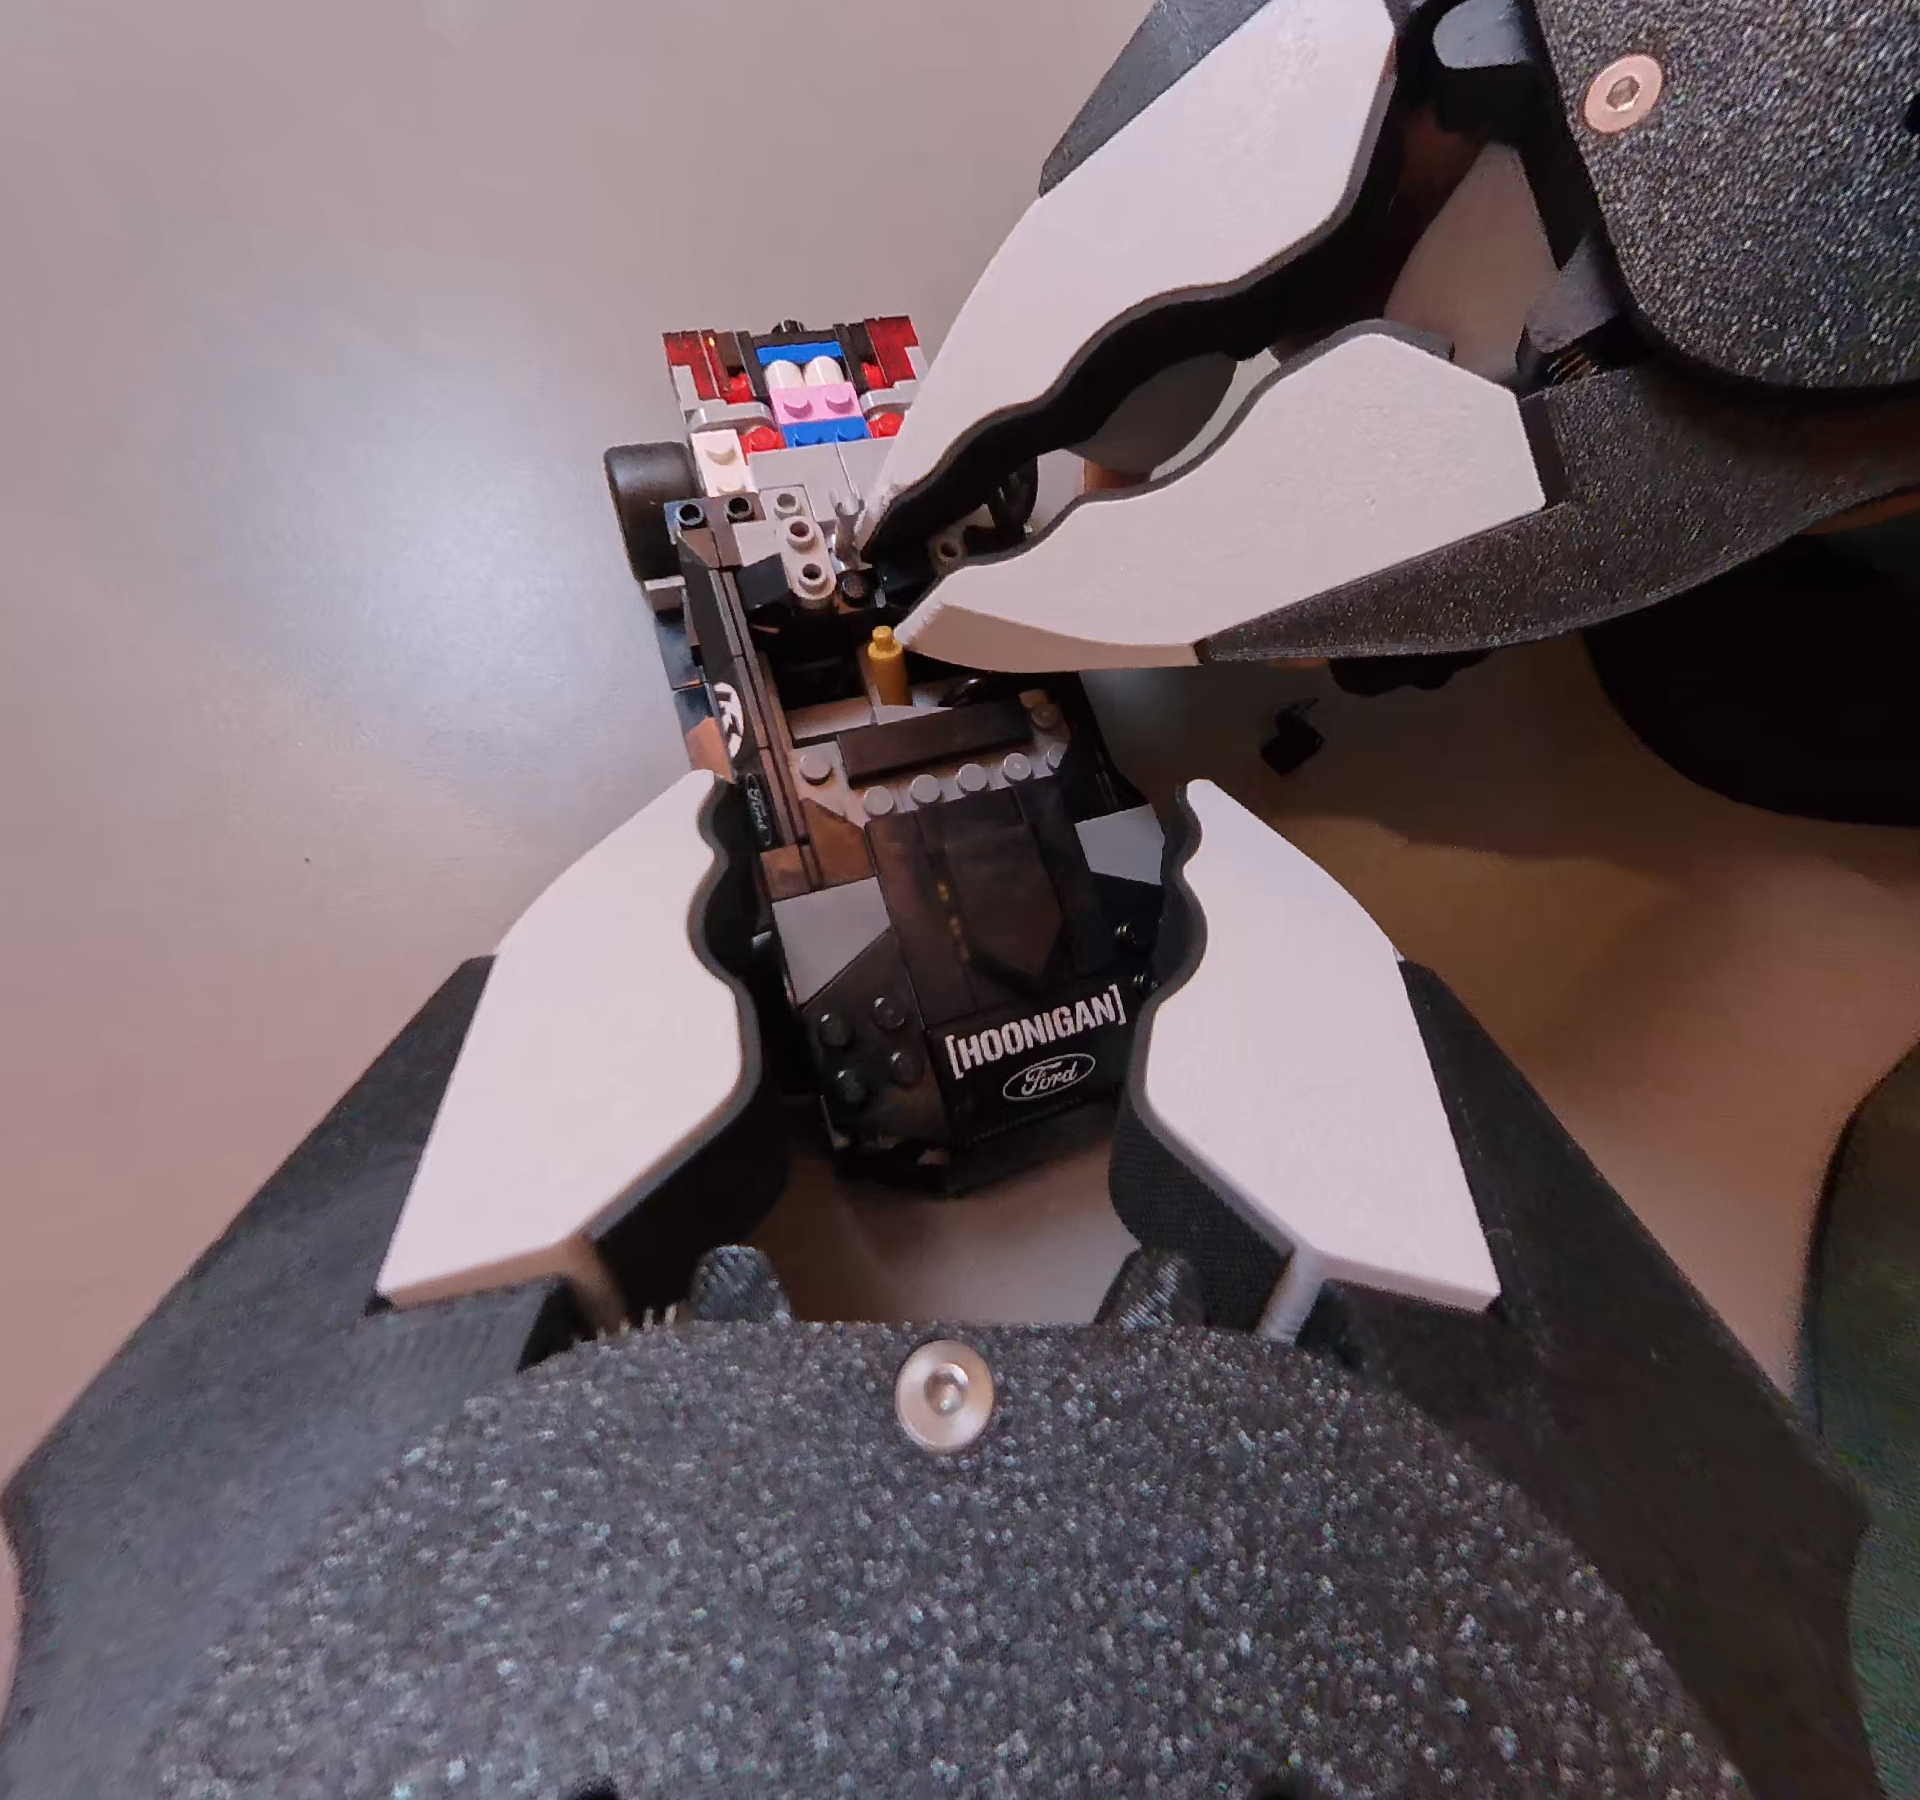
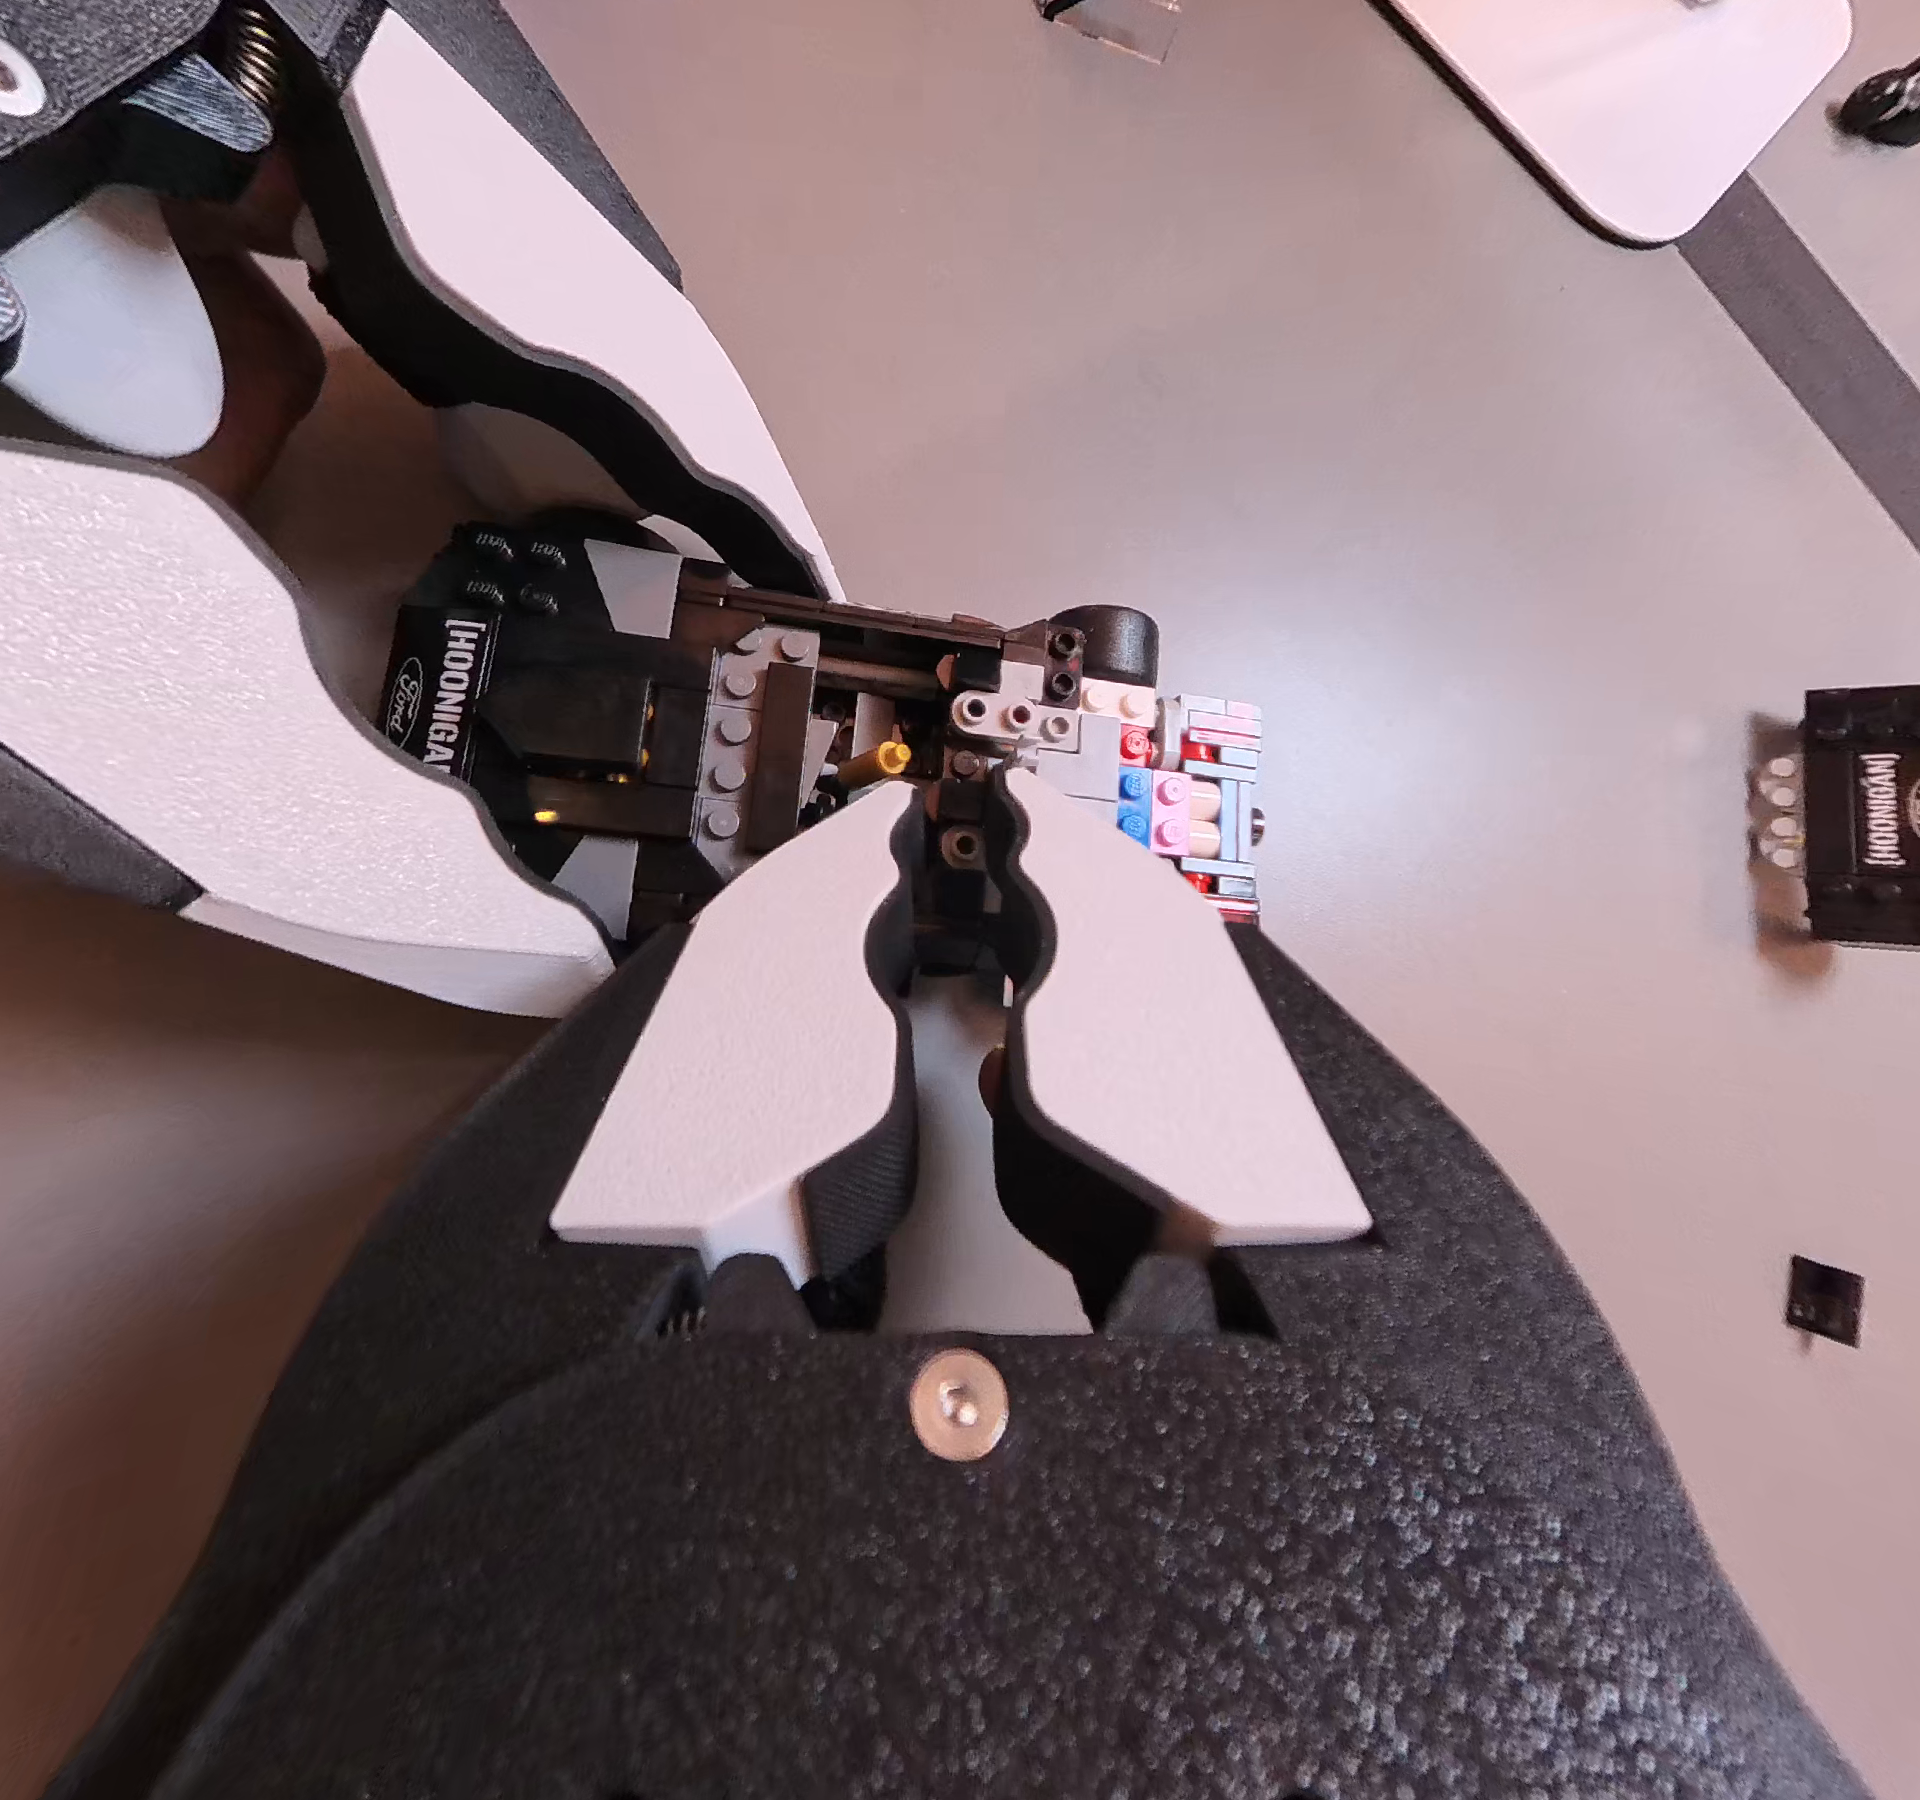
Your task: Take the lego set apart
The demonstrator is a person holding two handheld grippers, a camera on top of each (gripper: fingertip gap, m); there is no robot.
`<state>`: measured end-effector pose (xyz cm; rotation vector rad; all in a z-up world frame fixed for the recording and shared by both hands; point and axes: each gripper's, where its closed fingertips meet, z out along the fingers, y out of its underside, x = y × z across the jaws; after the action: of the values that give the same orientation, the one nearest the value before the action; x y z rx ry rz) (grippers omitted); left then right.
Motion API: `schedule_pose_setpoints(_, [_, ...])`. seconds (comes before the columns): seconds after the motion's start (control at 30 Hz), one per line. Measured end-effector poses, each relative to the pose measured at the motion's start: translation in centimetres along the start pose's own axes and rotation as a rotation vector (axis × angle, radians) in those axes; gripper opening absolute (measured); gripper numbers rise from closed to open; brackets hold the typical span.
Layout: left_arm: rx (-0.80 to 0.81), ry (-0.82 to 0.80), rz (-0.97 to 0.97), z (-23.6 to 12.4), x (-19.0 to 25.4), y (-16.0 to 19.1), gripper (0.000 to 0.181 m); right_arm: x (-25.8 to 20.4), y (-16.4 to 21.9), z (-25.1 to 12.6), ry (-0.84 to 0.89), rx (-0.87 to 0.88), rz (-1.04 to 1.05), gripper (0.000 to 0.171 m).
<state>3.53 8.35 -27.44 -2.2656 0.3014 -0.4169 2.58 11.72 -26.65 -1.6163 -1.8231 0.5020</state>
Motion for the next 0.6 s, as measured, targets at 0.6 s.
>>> schedule_pose_setpoints(0.6, [0.025, 0.009, 0.013, -0.07, 0.11, 0.05, 0.077, -0.08, 0.04, -0.15, 0.039, 0.054, -0.073, 0.011])
